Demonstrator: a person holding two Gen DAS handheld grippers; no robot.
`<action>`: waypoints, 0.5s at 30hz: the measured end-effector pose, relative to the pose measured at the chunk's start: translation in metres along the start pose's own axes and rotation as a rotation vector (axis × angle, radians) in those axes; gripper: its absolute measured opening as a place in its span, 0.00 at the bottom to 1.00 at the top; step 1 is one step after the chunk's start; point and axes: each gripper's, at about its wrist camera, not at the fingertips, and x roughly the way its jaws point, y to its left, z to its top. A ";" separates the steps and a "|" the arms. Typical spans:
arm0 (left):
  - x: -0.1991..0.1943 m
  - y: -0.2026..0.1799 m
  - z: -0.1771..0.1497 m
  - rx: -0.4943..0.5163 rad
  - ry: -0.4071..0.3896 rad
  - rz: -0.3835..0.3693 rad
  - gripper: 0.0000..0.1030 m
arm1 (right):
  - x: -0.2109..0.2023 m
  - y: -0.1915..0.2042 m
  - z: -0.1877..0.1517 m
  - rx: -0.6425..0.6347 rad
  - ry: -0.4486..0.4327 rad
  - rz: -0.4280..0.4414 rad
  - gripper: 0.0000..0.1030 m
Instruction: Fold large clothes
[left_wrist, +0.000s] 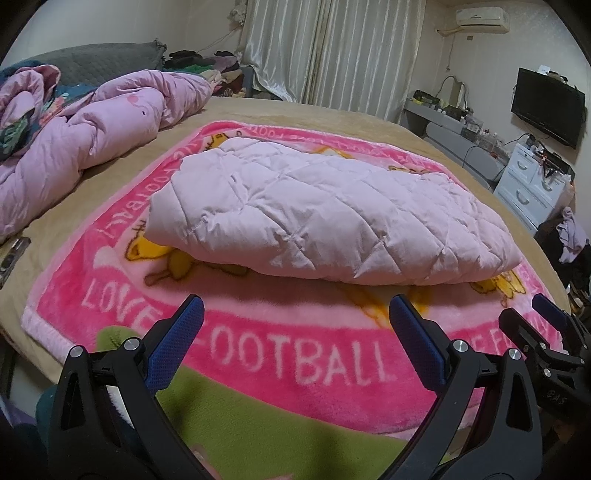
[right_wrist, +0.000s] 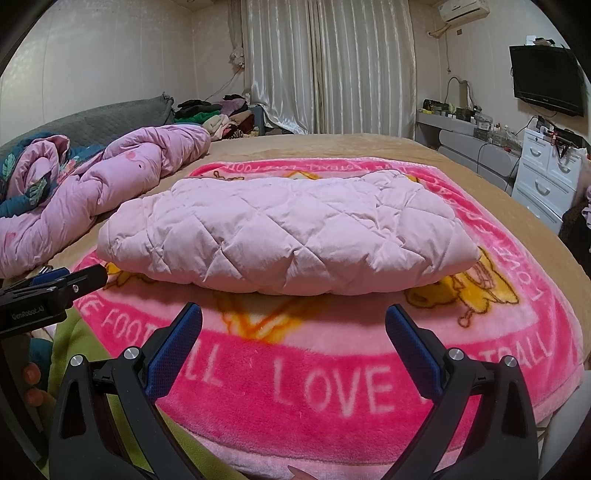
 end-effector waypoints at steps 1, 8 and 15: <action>0.000 0.001 -0.001 -0.001 0.002 -0.001 0.91 | 0.000 0.000 0.000 0.000 0.000 0.000 0.96; 0.003 0.005 -0.002 -0.020 0.030 -0.005 0.91 | 0.003 -0.005 -0.001 0.016 0.023 -0.002 0.96; 0.005 0.037 0.005 -0.088 0.044 0.056 0.91 | 0.004 -0.064 -0.001 0.134 0.036 -0.102 0.96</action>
